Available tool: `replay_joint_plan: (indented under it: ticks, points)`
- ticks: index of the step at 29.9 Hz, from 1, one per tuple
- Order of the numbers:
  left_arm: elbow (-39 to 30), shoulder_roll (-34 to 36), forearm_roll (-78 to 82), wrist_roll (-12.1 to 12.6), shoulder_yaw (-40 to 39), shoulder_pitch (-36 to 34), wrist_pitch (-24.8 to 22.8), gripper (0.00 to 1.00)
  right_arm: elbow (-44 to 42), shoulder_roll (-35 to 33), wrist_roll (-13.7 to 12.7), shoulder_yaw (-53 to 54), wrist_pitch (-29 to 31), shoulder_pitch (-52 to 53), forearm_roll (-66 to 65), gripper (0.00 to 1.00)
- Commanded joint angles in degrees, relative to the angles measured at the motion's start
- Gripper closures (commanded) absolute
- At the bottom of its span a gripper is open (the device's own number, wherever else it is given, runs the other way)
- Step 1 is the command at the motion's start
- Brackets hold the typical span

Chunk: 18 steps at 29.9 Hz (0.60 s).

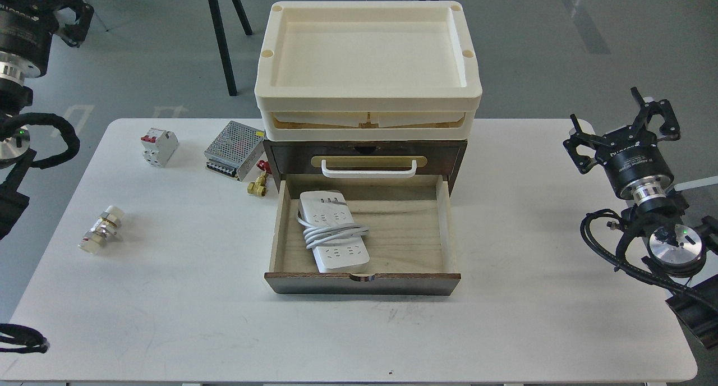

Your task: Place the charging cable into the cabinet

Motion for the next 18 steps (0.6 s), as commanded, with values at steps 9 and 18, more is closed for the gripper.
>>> replay_joint_plan:
  ticks: [9,18]
  points:
    - [1.69,-3.52,-0.4,0.01,0.13,5.44,0.0,0.0,-0.04,0.0,0.0,2.24,-0.23,-0.09,0.03,0.0]
    - [1.26,-4.04,-0.4,0.1,0.13,6.84,0.0,0.0,0.13,0.0,0.0,4.09,-1.2,-0.09,0.03,0.0]
